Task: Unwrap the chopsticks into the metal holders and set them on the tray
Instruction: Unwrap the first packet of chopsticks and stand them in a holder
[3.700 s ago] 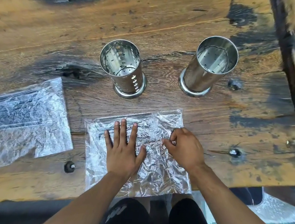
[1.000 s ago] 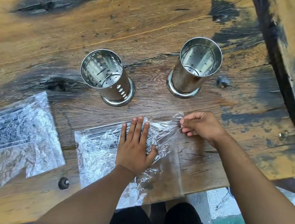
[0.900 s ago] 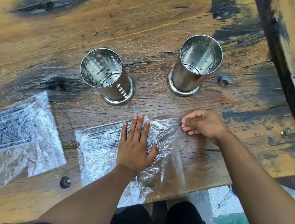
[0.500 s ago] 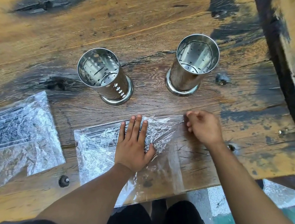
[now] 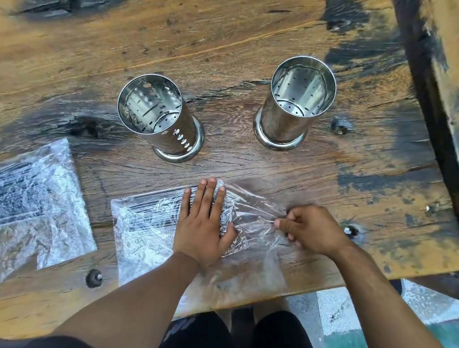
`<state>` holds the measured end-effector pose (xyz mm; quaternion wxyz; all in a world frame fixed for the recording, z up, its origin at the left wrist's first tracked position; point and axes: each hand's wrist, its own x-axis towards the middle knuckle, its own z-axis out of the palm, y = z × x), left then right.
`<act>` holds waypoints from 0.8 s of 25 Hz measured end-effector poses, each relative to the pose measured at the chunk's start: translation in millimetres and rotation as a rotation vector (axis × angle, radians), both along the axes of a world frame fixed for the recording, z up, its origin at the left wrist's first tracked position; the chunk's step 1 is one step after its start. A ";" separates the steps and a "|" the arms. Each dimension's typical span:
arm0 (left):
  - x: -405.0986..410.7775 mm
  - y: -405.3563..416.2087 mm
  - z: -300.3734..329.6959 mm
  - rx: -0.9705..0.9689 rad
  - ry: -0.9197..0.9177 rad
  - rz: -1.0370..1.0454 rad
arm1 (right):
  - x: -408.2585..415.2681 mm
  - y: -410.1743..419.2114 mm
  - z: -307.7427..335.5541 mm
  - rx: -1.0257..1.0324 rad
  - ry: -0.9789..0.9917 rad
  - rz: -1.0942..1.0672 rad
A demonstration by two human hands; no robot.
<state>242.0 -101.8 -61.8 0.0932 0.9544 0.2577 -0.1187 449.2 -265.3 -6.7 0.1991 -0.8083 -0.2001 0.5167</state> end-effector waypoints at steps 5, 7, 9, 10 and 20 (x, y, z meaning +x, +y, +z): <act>-0.7 0.7 -1.6 -0.006 0.006 -0.003 | -6.2 -9.2 10.8 -0.026 -0.174 -0.072; 0.4 0.2 -0.9 -0.005 0.024 0.005 | -21.7 -4.3 17.5 -0.115 -0.216 0.027; 0.8 -0.3 0.0 -0.004 0.026 0.008 | -42.6 1.9 19.6 -0.119 -0.215 0.147; 0.5 -0.5 -0.2 0.000 0.022 0.006 | -49.4 4.7 20.6 -0.102 -0.227 0.178; -0.6 -0.7 0.8 0.000 -0.026 0.013 | -12.7 -39.9 12.5 -0.034 0.000 -0.004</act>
